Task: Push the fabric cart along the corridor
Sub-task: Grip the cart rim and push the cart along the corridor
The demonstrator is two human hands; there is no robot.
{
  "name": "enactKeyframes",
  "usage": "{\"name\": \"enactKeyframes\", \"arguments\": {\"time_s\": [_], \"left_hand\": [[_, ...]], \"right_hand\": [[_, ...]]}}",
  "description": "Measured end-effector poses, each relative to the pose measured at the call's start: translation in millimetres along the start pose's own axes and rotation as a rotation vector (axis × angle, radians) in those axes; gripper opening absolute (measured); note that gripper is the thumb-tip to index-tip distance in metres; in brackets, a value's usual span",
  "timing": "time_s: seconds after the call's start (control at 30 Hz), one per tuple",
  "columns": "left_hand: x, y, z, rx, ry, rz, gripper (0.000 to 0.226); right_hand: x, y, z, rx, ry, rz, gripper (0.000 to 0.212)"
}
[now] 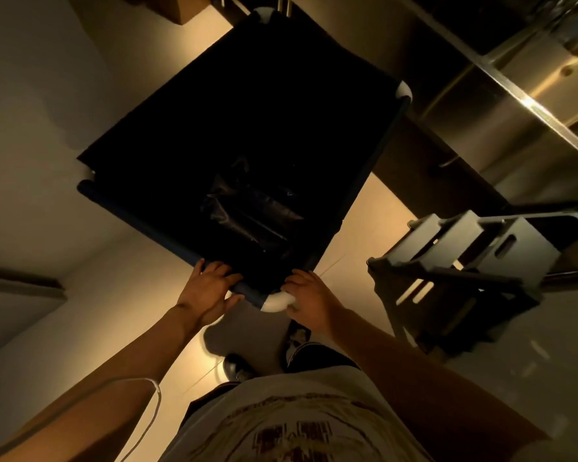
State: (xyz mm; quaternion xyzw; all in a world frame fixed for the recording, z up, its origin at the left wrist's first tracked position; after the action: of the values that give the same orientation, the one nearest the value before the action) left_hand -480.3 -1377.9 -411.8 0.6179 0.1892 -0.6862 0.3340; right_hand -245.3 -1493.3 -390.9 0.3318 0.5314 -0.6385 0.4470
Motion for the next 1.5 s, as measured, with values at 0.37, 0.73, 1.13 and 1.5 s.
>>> {"name": "enactKeyframes", "arguments": {"time_s": [0.37,0.73,1.13,1.5], "left_hand": [[-2,3,-7,-0.029,-0.023,-0.035,0.057],[-13,23,-41,-0.101,-0.028,0.046,0.053],[-16,42,-107,-0.158,0.035,0.052,0.053],[-21,52,-138,-0.164,0.046,0.064,0.054]], "right_hand": [[10,12,3,0.033,0.098,-0.130,0.049],[-4,50,-16,-0.004,0.089,-0.154,0.049],[-46,104,-54,0.000,0.105,-0.188,0.047],[-62,119,-71,0.071,0.058,-0.179,0.051]]}}
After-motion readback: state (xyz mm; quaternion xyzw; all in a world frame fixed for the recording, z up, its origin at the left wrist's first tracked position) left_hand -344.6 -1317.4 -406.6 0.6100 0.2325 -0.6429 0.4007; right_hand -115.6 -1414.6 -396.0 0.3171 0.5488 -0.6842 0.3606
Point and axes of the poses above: each hand's wrist, its own z-axis away from the middle knuckle, its own x-axis out of the palm, y = z × x, the point moved 2 cm from there along -z, towards the middle knuckle, and after that the axes turned 12 degrees about y, right-handed, at the moved point
